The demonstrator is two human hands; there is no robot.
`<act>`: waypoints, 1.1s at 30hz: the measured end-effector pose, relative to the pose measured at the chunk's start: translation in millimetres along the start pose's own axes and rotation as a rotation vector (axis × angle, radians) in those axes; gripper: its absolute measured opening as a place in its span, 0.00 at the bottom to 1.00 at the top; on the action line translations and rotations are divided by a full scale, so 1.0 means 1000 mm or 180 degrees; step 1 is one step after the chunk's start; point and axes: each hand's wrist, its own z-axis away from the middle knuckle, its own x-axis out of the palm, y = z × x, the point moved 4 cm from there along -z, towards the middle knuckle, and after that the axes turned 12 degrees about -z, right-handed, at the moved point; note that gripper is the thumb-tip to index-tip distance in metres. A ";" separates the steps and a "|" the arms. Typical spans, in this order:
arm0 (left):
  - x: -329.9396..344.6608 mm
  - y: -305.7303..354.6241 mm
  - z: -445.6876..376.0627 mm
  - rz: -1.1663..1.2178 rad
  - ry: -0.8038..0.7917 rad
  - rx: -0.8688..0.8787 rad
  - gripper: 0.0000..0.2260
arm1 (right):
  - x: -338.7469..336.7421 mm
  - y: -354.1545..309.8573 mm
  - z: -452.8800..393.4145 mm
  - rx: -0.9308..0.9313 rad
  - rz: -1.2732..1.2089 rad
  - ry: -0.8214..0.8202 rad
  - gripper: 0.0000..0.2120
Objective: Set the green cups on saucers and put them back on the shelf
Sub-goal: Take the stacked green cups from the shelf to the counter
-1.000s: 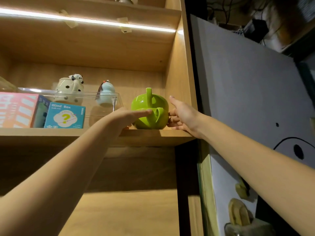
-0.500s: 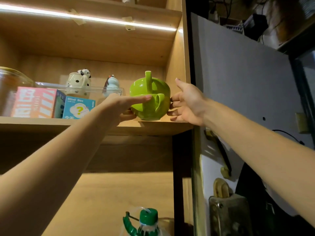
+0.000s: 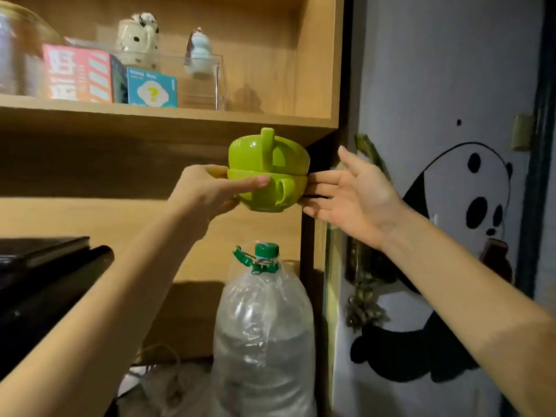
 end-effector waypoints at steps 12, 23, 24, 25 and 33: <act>0.046 -0.187 0.143 0.0083 0.0176 -0.0575 0.39 | -0.074 0.196 0.092 0.0901 -0.1029 0.0894 0.30; 0.086 -0.322 0.259 -0.0024 -0.0022 -0.1273 0.36 | -0.120 0.338 0.173 0.1446 -0.0962 0.1669 0.18; 0.088 -0.332 0.267 -0.0075 -0.0039 -0.1337 0.37 | -0.123 0.348 0.178 0.1475 -0.0969 0.1717 0.16; 0.090 -0.340 0.274 -0.0104 -0.0070 -0.1405 0.38 | -0.127 0.357 0.183 0.1499 -0.0958 0.1782 0.14; 0.104 -0.380 0.306 -0.0222 -0.0174 -0.1708 0.37 | -0.146 0.414 0.204 0.1673 -0.0995 0.2150 0.08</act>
